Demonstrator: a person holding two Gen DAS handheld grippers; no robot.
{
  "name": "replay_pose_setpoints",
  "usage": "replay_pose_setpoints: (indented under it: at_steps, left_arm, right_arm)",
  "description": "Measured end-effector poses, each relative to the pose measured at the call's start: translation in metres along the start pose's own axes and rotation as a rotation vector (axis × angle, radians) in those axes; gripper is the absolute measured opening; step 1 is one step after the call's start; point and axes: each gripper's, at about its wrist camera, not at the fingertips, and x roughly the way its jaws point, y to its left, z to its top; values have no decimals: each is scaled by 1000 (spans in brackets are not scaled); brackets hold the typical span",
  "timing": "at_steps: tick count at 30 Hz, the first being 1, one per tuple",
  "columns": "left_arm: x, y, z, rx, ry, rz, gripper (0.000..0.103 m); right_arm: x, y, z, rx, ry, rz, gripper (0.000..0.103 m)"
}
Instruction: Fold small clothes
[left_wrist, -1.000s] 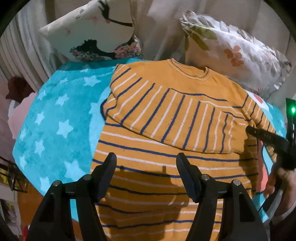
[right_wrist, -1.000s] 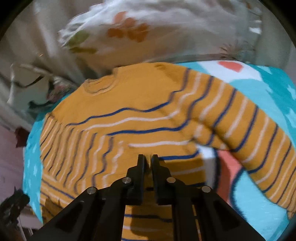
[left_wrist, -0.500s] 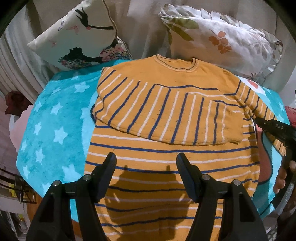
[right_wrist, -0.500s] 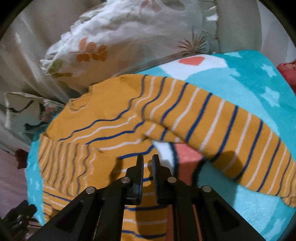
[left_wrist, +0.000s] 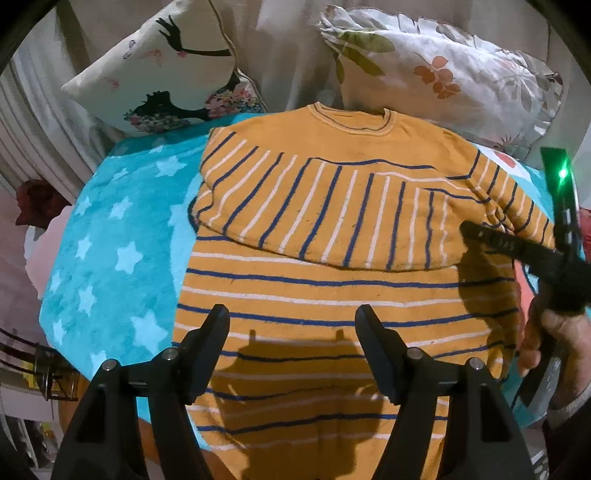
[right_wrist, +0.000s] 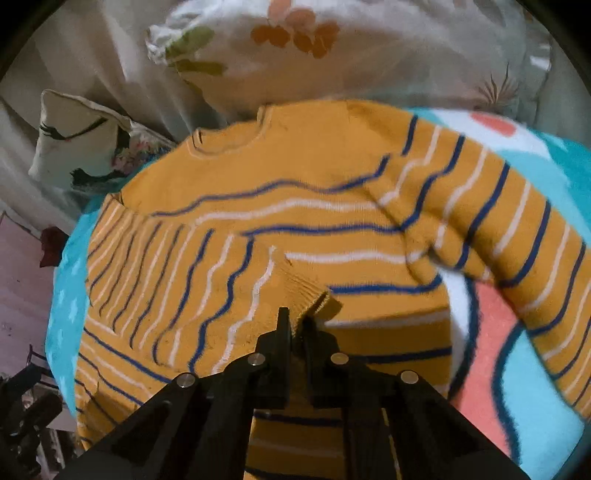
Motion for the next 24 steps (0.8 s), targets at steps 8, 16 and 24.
replay_pose_setpoints:
  at_steps: [8, 16, 24]
  left_arm:
    - [4, 4, 2, -17, 18, -15, 70]
    - [11, -12, 8, 27, 34, -55, 70]
    - [18, -39, 12, 83, 49, -130, 70]
  right_arm:
    - [-4, -27, 12, 80, -21, -54, 8]
    - [-39, -58, 1, 186, -72, -45, 9]
    - [-92, -128, -55, 371, -123, -62, 29]
